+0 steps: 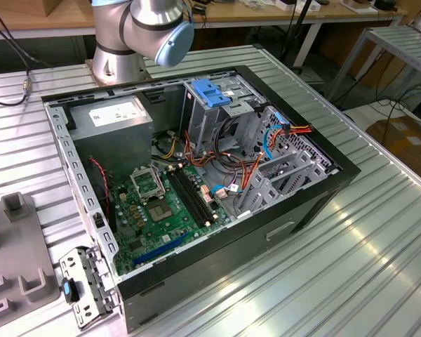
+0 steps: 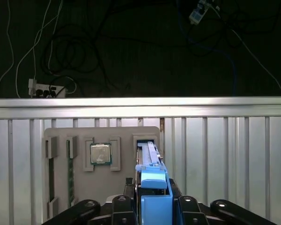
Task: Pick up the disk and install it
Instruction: 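Pick up the disk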
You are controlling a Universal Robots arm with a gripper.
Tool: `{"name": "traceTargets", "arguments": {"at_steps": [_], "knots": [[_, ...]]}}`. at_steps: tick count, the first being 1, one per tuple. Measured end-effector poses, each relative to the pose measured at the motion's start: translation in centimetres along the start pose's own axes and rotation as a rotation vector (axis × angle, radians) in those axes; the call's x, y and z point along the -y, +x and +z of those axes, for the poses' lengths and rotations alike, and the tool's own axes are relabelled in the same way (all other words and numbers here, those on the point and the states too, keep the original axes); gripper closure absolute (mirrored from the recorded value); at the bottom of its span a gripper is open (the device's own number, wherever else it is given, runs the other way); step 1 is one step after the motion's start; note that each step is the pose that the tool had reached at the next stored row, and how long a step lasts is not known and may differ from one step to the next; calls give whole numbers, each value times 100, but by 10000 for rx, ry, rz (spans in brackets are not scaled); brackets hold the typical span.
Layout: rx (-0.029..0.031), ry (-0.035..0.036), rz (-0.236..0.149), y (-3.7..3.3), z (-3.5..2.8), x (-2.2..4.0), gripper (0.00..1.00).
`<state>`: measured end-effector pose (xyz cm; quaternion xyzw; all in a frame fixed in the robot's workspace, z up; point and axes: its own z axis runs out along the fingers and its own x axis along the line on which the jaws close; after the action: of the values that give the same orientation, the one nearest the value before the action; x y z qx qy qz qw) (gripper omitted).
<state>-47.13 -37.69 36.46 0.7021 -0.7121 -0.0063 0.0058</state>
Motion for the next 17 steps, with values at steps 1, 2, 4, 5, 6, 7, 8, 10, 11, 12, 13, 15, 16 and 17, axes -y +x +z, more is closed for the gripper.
{"name": "traceTargets", "arguments": {"at_steps": [1,2,4,5,6,7,8,10,11,12,13,15,16,17], "knots": [[0,0,0,0,-21,0,63],[0,2,0,0,-40,-1,63],[0,-2,1,0,-87,-2,63],[1,-1,0,0,-102,-2,63],[0,-3,0,0,-115,-2,63],[1,-4,0,0,-130,-2,63],[0,-5,0,0,-138,-2,63],[0,-4,0,0,-152,-2,63],[0,-4,0,0,-157,-2,63],[0,-6,0,0,-170,-2,63],[0,-5,0,0,-174,-2,63],[1,-3,0,0,-175,-2,63],[0,-5,0,0,-176,-2,63],[0,-5,0,0,-177,-2,63]]}}
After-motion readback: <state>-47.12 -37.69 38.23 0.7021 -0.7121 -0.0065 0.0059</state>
